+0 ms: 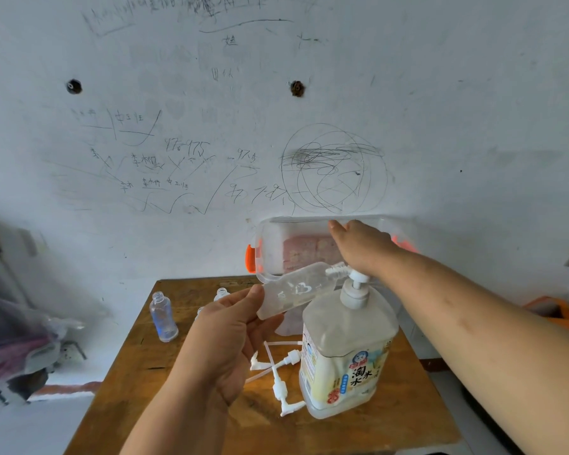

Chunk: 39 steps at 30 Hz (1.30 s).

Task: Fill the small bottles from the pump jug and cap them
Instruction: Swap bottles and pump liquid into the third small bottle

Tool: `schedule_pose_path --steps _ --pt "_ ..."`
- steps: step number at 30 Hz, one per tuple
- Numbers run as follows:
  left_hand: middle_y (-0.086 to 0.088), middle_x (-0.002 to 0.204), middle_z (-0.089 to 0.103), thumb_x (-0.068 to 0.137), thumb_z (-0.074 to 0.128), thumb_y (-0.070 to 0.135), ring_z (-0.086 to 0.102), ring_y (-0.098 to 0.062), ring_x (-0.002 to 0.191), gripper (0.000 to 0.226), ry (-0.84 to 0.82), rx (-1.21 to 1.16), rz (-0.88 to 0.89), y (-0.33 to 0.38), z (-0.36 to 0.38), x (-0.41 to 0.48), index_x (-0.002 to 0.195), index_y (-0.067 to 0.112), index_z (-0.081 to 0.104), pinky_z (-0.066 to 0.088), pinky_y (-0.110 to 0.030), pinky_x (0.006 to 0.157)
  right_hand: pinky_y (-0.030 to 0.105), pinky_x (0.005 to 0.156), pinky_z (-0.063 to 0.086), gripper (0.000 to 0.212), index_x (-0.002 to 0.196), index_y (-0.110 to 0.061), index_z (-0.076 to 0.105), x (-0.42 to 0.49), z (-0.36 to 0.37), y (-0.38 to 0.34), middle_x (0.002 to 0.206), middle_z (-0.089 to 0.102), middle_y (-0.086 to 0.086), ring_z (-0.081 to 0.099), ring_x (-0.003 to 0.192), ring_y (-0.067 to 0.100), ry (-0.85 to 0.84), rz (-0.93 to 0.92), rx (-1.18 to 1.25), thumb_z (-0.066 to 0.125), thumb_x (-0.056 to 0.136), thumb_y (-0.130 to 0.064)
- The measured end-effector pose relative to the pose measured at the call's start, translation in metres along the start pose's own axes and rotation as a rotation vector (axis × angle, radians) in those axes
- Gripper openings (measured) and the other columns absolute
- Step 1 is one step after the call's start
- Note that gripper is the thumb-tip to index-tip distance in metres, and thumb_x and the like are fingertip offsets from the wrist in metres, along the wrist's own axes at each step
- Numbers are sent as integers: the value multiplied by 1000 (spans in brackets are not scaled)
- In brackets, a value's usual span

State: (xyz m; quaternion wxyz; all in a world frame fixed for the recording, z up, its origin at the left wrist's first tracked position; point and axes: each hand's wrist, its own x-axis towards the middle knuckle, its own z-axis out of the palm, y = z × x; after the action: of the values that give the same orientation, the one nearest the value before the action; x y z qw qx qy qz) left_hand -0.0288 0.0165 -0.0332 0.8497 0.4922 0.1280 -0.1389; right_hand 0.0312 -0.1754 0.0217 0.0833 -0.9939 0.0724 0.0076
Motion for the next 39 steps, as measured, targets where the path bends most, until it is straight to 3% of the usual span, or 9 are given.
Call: schedule_pose_path --steps 5,9,14,19,23,25,28,30,39 --pt "-20 105 71 90 60 12 75 -30 79 29 1 1 -26 -2 -2 3 115 -1 61 62 -33 66 38 81 34 39 135 -13 32 12 12 5 124 44 16 49 111 36 13 -19 -108 30 96 -10" --pt "-20 105 71 90 60 12 75 -30 80 30 3 -2 -46 -5 -4 8 117 -2 60 62 -32 66 37 77 33 38 131 -10 35 16 20 8 120 45 16 50 110 36 38 -20 -126 31 94 -6" --pt "-22 104 70 90 61 11 75 -30 77 26 36 -11 -78 -11 -4 11 112 -3 61 62 -32 64 42 92 39 36 133 -13 36 16 31 9 127 45 15 47 118 36 34 -11 -131 27 98 -11" --pt "-22 103 70 91 60 11 75 -30 74 20 43 -25 -95 -12 -2 4 105 -3 61 62 -32 63 40 87 36 39 136 -16 29 13 29 8 121 44 15 48 111 36 63 5 -83 29 97 -13" --pt "-21 101 71 90 61 11 75 -30 75 25 17 -27 -49 -4 0 -1 111 -3 61 62 -31 59 43 103 35 40 140 -21 35 5 5 4 132 46 18 45 121 37 46 18 43 20 104 -26" --pt "-20 104 70 89 61 12 75 -30 78 30 10 -18 -23 -2 1 -1 115 -2 61 62 -31 62 43 101 36 36 132 -18 43 4 2 3 129 49 19 47 118 36 75 -2 54 22 104 -29" --pt "-20 105 71 89 61 13 75 -30 80 33 -1 -21 -15 -1 0 0 119 -3 60 62 -31 63 45 102 35 39 140 -18 33 5 7 1 132 45 17 46 120 36 9 -4 -57 23 103 -21" --pt "-21 105 70 90 61 12 75 -30 78 32 -3 -28 -35 -3 -1 2 119 -3 60 62 -30 60 42 95 36 40 141 -16 28 9 10 2 130 43 16 47 117 37 9 4 -79 25 101 -16" --pt "-20 100 70 90 61 11 75 -30 75 17 45 -8 -80 -8 -3 11 103 1 62 62 -32 62 42 97 37 35 133 -10 37 12 26 7 128 44 15 47 118 35 38 50 -62 28 99 -12"
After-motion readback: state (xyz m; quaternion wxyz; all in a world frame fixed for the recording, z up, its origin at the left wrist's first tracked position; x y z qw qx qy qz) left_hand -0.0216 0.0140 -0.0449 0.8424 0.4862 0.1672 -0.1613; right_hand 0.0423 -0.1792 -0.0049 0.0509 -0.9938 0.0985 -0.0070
